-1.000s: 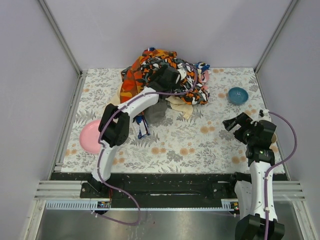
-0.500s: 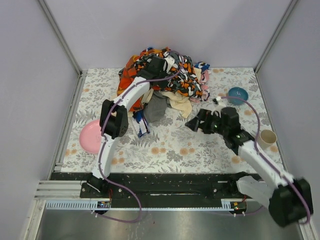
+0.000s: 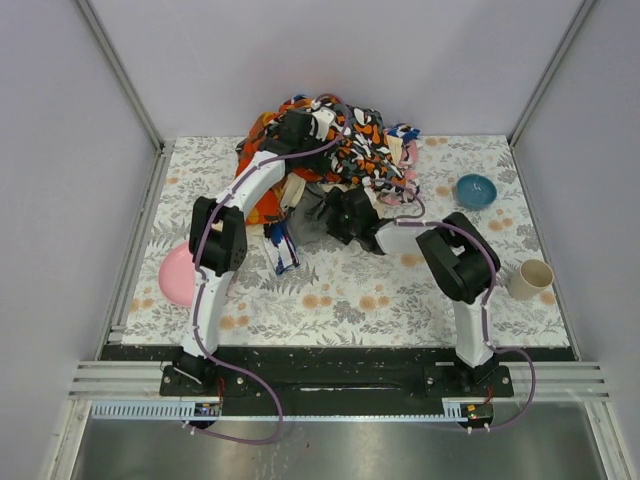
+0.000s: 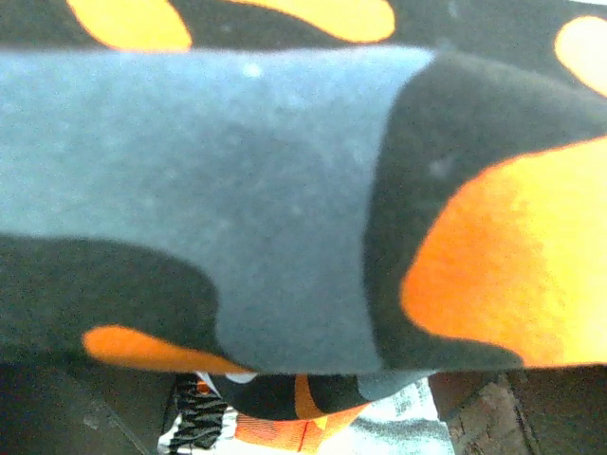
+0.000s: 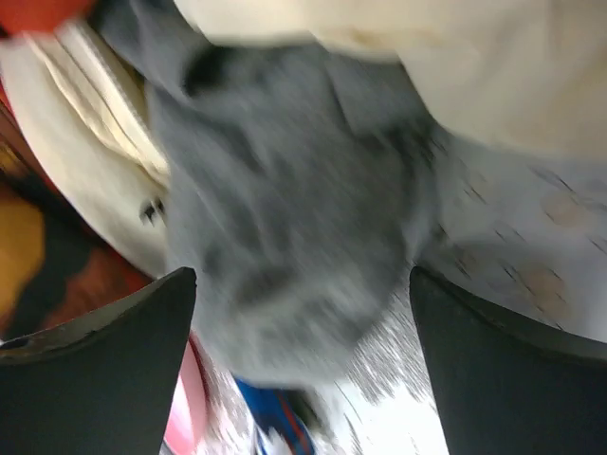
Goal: Pick out a specific cloth from the pile
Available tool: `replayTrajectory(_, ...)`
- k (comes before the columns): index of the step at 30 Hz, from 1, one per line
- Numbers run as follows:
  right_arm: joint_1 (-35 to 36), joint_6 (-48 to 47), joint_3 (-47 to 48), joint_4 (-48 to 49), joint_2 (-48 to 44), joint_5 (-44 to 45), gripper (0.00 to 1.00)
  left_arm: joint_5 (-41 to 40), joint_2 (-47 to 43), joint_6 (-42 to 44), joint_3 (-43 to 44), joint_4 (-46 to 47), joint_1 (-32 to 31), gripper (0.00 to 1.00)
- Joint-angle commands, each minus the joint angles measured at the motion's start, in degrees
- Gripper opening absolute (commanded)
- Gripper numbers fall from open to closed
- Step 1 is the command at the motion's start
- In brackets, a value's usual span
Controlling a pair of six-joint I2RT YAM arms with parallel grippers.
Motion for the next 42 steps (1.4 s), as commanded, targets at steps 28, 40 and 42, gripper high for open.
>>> replayTrajectory(28, 4.5, -30.3, 18.8, -14.1, -35.8, 15.8, 0.00, -2.4, 10.6, -2.4, 7.5, -15.7, 2.0, 0.99)
replayTrajectory(40, 4.5, -42.0, 23.6, -27.9, -52.2, 21.9, 0.00, -1.2, 4.1, -4.2, 6.1, -16.6, -0.8, 0.99)
replayTrajectory(42, 4.5, -42.5, 22.1, -29.1, -55.6, 23.3, 0.00, -0.5, 0.6, -5.3, 5.2, -16.9, -1.0, 0.99)
